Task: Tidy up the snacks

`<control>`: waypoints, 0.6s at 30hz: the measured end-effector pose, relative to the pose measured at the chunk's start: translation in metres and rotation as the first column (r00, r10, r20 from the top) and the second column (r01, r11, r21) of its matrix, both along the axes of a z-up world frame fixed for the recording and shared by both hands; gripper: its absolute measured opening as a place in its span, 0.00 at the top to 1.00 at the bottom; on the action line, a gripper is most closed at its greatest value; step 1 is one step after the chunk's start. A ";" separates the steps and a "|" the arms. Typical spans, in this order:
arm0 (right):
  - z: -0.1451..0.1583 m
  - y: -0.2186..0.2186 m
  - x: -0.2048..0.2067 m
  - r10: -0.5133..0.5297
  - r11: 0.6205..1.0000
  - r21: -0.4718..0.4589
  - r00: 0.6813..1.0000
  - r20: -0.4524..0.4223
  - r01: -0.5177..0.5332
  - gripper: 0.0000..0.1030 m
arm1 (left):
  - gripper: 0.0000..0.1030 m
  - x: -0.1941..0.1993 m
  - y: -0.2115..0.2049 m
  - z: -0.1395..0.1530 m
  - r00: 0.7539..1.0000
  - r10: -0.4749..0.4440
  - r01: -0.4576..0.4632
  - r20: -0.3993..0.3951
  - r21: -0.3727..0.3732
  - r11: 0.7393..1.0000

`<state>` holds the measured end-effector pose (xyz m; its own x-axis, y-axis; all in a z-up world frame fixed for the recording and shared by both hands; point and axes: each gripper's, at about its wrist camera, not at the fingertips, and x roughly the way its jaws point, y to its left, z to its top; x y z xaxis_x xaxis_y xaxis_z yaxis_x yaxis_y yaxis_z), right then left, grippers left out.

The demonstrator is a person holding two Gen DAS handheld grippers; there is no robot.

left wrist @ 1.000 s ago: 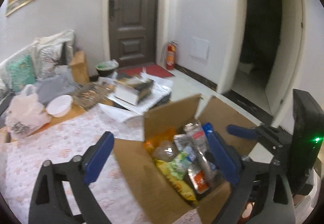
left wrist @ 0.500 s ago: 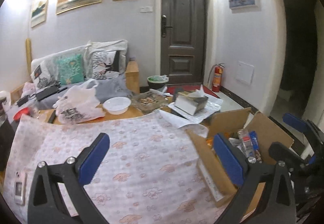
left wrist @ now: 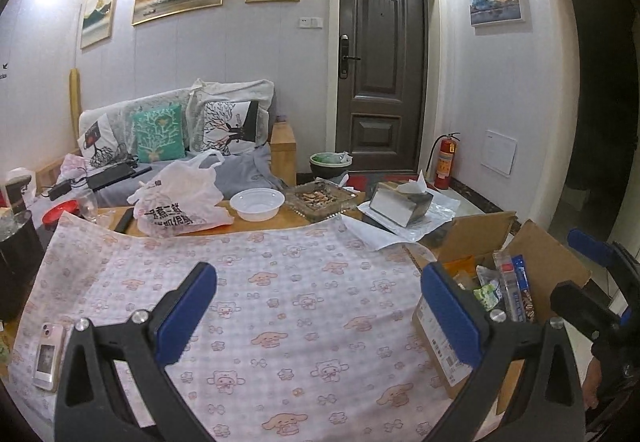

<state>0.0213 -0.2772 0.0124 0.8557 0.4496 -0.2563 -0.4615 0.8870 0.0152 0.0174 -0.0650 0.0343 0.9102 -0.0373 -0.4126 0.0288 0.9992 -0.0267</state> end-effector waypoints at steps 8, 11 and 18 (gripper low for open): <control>0.000 0.000 0.001 0.000 1.000 0.001 1.000 -0.002 0.000 0.00 | 0.02 -0.001 -0.001 0.001 1.000 0.001 -0.001 -0.002 0.001 1.000; 0.000 0.000 0.002 0.002 1.000 0.003 1.000 -0.001 -0.002 0.00 | 0.02 -0.002 0.000 0.001 1.000 -0.002 0.002 -0.003 0.001 1.000; 0.000 0.000 0.001 0.003 1.000 0.002 1.000 -0.002 -0.003 0.00 | 0.02 -0.002 -0.001 0.001 1.000 -0.001 0.001 -0.003 0.000 1.000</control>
